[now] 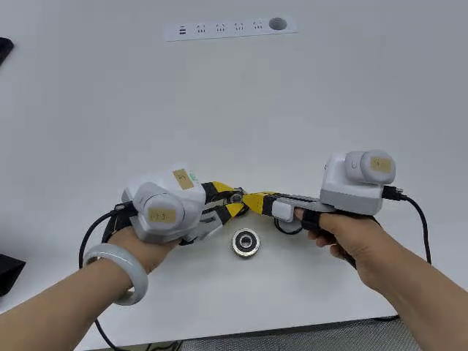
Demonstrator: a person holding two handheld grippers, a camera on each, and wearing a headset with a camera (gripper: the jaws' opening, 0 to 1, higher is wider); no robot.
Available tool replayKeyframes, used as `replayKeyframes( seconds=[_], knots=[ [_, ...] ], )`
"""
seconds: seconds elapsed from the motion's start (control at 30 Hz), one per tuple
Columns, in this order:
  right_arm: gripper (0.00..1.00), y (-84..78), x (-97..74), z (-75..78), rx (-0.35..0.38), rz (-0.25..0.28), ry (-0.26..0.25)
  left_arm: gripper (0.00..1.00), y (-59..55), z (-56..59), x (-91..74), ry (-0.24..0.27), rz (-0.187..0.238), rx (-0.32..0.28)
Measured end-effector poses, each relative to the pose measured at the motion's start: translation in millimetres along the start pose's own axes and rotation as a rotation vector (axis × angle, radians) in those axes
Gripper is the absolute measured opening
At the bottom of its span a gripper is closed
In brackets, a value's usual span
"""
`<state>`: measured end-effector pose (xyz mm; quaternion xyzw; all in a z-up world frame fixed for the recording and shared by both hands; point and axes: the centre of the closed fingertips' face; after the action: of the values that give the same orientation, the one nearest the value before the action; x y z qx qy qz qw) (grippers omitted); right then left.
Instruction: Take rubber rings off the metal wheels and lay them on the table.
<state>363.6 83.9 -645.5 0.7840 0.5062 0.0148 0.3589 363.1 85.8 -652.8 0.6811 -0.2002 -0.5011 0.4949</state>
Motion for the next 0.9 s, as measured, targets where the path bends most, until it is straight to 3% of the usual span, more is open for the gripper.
replayKeyframes(
  seconds=[0.2, 0.6, 0.9],
  knots=[
    [0.01, 0.8, -0.6, -6.9, 0.002, 0.008, 0.027, 0.14, 0.0, -0.2, -0.1, 0.0, 0.0, 0.002],
    [0.02, 1.0, -0.6, 1.0, 0.025, 0.018, -0.014, 0.14, 0.4, -0.6, -0.1, -0.004, 0.007, -0.017],
    [0.02, -0.6, -0.4, 6.2, 0.019, 0.013, -0.035, 0.2, 3.5, 2.4, -4.3, -0.007, 0.027, 0.015]
  ],
)
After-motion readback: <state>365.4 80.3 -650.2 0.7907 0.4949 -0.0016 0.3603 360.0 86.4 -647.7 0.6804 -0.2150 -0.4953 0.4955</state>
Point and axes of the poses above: the centre of the closed fingertips' face, and the gripper's own axes: x roughly forward along the fingers, z roughly to its right, y roughly out of its top, and after that the axes turned 6 degrees about z, right-handed
